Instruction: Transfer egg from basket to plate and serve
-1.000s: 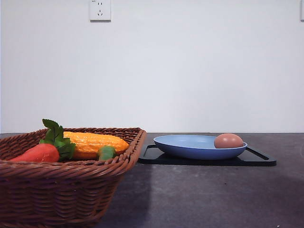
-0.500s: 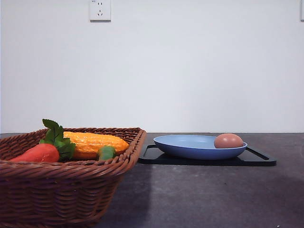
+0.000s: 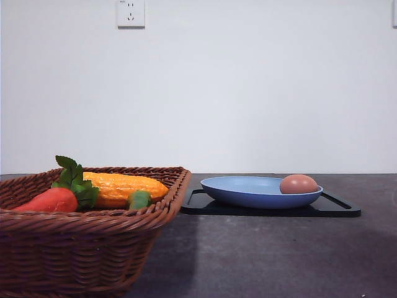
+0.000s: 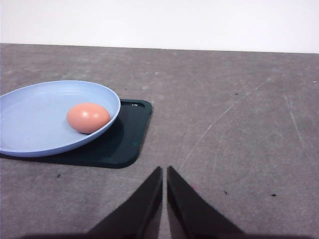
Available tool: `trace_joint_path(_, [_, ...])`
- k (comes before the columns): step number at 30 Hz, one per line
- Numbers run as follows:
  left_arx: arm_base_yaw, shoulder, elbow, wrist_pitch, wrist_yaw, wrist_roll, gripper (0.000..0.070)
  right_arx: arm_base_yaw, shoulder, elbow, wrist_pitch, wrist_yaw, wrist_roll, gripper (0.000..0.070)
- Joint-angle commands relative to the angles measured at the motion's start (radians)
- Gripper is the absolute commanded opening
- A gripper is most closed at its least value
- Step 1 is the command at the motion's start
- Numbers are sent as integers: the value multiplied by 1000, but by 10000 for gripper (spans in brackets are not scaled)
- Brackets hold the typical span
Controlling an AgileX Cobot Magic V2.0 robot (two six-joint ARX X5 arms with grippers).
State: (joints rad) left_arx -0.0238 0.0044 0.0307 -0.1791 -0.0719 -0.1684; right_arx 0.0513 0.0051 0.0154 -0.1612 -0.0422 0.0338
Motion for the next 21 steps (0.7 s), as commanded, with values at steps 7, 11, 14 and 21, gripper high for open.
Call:
trace_joint_path(7, [2,-2,-25,-8,5,-1,0,2,-2,-6,11,-2,11,0])
trace_joint_path(11, [1,-2,-24,-8,5,-1,0,2,-2,-6,11,-2,11,0])
trace_joint_path(14, [1,-2,-25,-8,5,-1,0,2,-2,-6,11,-3,11,0])
trace_joint_path(21, [2,-2,-25,-8,5,-1,0,2,-2,-6,11,-3,11,0])
